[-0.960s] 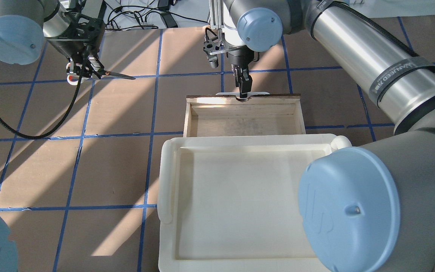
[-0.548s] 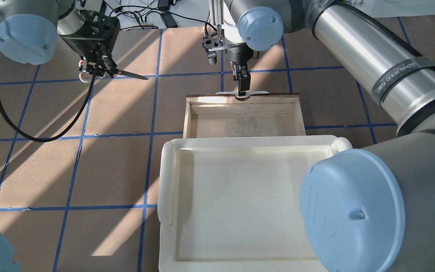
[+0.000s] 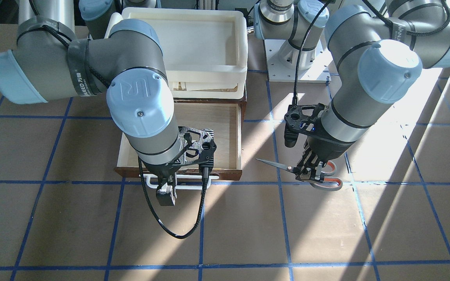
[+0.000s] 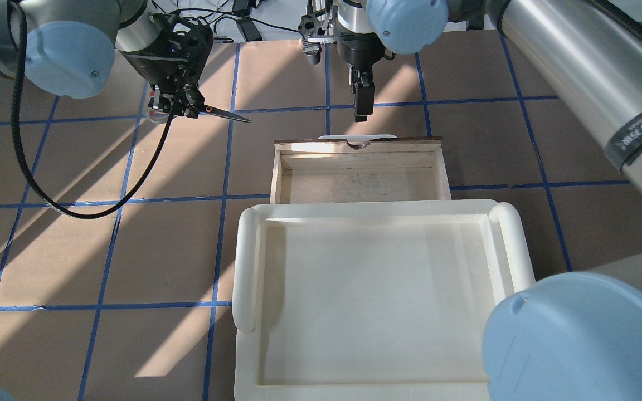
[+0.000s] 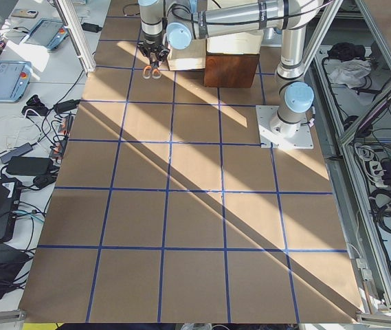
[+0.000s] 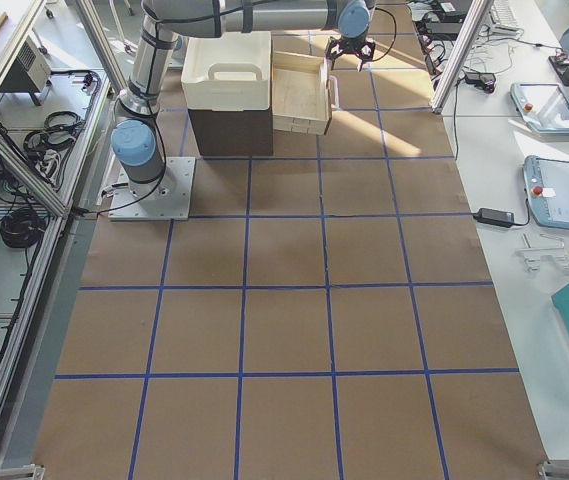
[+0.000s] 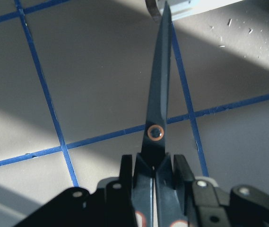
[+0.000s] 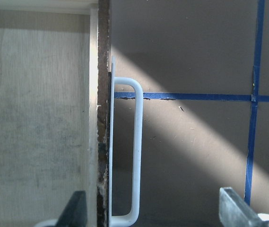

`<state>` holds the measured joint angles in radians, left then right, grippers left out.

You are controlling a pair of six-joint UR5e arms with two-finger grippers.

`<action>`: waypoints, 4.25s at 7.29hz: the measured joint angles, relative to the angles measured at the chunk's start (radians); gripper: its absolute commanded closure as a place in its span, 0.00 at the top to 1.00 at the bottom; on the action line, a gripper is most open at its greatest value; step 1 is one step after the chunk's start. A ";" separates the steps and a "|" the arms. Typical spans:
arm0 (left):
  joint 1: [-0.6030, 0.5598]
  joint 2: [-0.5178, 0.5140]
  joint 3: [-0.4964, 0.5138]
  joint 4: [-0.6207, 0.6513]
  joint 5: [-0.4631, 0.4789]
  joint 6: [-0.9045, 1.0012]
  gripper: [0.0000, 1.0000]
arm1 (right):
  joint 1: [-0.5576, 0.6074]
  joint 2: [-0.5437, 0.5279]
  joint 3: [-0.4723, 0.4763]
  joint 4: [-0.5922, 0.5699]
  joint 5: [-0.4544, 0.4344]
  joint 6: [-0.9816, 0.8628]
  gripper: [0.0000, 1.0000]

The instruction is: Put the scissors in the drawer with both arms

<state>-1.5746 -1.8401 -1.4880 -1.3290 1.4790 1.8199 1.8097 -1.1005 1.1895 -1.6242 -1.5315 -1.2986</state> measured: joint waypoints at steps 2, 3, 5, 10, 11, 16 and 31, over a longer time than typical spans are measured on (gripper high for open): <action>-0.072 0.003 -0.011 -0.007 -0.002 -0.079 0.00 | -0.067 -0.157 0.137 0.008 0.000 0.158 1.00; -0.118 0.001 -0.014 -0.008 0.000 -0.138 0.00 | -0.101 -0.238 0.210 0.010 0.001 0.252 1.00; -0.210 -0.006 -0.026 -0.006 -0.005 -0.263 0.00 | -0.132 -0.384 0.322 0.029 -0.001 0.489 1.00; -0.367 -0.022 -0.056 0.007 -0.009 -0.424 0.00 | -0.138 -0.536 0.378 0.049 -0.015 1.187 1.00; -0.373 -0.025 -0.063 0.008 -0.010 -0.427 0.00 | -0.139 -0.543 0.378 0.049 -0.014 1.243 1.00; -0.381 -0.058 -0.075 0.019 -0.053 -0.383 0.33 | -0.145 -0.560 0.371 0.069 -0.012 1.288 1.00; -0.115 0.169 -0.040 0.000 0.019 -1.588 1.00 | -0.174 -0.578 0.378 0.081 -0.015 1.298 1.00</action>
<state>-1.6900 -1.6709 -1.5285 -1.3287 1.4982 0.2321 1.6352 -1.6782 1.5677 -1.5430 -1.5463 -0.0007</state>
